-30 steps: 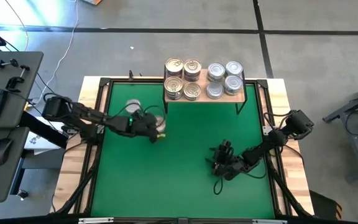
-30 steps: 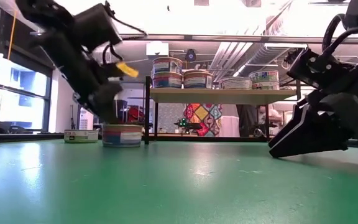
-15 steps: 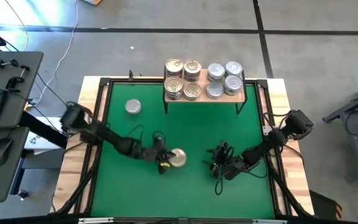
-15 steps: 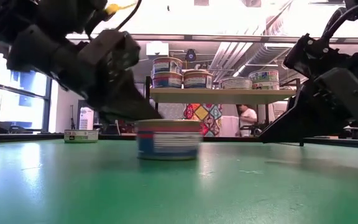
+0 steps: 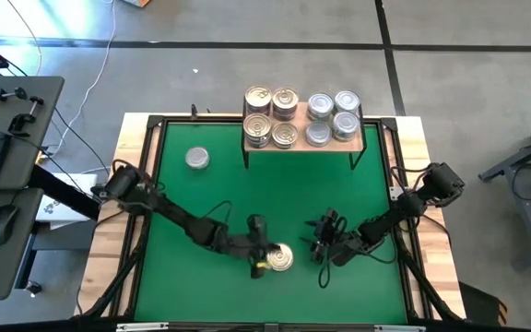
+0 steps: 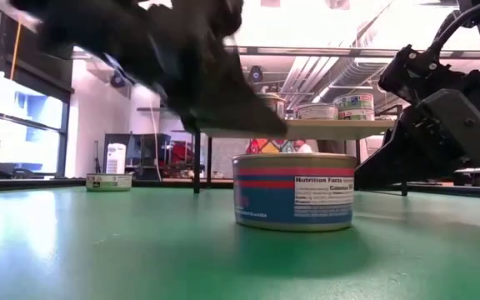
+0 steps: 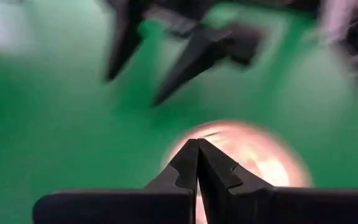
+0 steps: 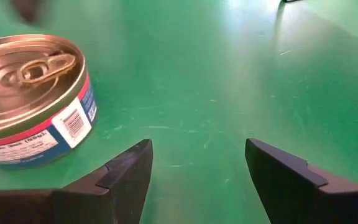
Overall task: Stack canned seafood by type on shelf
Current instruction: Stack the blue pink tuna can on top of the bottom right blue pink tuna can on the shelf
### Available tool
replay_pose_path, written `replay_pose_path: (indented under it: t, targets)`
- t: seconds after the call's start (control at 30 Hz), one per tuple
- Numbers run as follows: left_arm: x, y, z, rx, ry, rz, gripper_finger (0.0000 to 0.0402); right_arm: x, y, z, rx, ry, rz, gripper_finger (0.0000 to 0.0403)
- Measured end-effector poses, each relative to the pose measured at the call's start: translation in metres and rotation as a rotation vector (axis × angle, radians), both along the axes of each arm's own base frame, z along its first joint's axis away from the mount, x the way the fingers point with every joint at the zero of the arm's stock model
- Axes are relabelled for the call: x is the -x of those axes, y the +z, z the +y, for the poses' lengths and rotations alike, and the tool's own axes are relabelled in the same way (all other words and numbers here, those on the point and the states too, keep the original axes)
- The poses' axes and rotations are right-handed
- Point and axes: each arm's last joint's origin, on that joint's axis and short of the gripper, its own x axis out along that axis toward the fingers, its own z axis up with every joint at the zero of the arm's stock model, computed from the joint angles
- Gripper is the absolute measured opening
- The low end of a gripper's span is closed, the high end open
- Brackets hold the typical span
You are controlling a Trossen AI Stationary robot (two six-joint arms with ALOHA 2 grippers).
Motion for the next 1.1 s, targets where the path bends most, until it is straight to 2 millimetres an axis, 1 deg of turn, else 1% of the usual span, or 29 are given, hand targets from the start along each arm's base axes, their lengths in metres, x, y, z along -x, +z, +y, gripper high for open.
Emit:
replay_pose_path:
  t: [0.1,0.2,0.27,0.37,0.47,0.6,0.67,0.83,0.93,1.0,1.1]
  targets:
    - [-0.008,-0.005,0.015,-0.034,0.058,0.094,0.0000,-0.001,0.000,-0.001,-0.002,-0.003,-0.004,0.0252]
    - [-0.014,-0.003,0.028,-0.033,0.074,0.104,0.0000,-0.001,0.000,-0.001,-0.003,-0.005,-0.006,0.0252]
    - [-0.014,-0.003,0.031,-0.038,0.055,0.124,0.0000,-0.001,0.000,-0.001,-0.004,-0.004,-0.006,0.0252]
    - [-0.013,-0.005,0.031,-0.042,0.048,0.137,0.0000,-0.001,0.001,-0.001,-0.004,-0.004,-0.006,0.0252]
    - [-0.013,0.001,0.025,-0.044,0.016,0.099,0.0000,-0.001,0.001,-0.001,-0.004,-0.004,-0.006,0.0252]
    - [-0.013,0.002,0.017,0.063,-0.096,0.110,0.0000,-0.001,0.001,-0.001,-0.005,-0.004,-0.006,0.0252]
    - [-0.012,-0.001,0.017,0.076,-0.078,0.121,0.0000,-0.001,0.001,-0.001,-0.005,-0.004,-0.006,0.0252]
    - [-0.009,-0.006,0.022,0.044,0.029,0.167,0.0000,-0.001,0.001,-0.001,-0.016,-0.004,-0.011,0.0252]
    - [-0.008,-0.007,0.024,0.035,0.058,0.181,0.0000,-0.002,0.001,0.000,-0.034,0.008,-0.015,0.0252]
    - [-0.008,-0.007,0.025,0.037,0.070,0.184,0.0000,-0.003,0.002,0.002,-0.057,0.044,-0.010,0.0252]
    - [-0.008,-0.008,0.026,0.033,0.076,0.194,0.0000,-0.005,0.005,0.008,-0.077,0.165,-0.012,0.0252]
